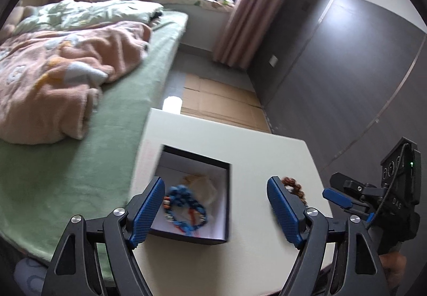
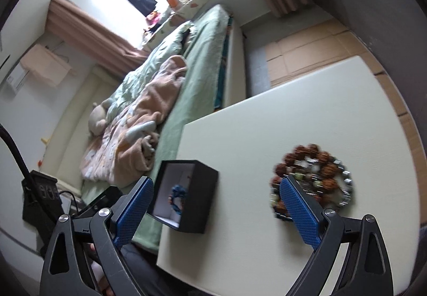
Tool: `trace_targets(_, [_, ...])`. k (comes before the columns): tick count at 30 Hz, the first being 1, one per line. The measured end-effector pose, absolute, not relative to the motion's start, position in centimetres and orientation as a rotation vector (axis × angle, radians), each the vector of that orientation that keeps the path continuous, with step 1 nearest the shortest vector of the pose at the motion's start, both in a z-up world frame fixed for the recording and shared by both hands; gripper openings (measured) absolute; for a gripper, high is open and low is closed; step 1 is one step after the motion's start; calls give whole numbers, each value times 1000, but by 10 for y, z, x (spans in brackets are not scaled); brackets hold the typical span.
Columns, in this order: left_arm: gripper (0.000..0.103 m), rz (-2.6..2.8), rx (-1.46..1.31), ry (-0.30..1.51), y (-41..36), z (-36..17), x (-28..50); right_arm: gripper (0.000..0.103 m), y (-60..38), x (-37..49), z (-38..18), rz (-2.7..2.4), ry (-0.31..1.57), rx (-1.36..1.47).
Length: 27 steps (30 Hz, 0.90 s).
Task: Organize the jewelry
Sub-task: 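Lower the blue bracelet into the box and open the right tool, then grasp the brown bead bracelet with the right tool while the left tool grasps the green bead bracelet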
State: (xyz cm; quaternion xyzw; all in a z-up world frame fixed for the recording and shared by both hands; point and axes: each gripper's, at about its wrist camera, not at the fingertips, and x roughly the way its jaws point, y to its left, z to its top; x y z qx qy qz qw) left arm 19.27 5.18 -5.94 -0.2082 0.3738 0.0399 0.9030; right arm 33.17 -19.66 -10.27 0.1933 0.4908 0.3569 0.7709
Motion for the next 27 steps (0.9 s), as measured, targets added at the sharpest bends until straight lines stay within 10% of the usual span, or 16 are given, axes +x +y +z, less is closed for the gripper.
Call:
trace_targets(20, [92, -102, -348, 918, -52, -92, 248, 103, -287, 344, -128, 620, 1088, 608])
trace_targets(27, [68, -131, -350, 966, -68, -110, 265, 99, -304, 348, -132, 575, 1078, 656])
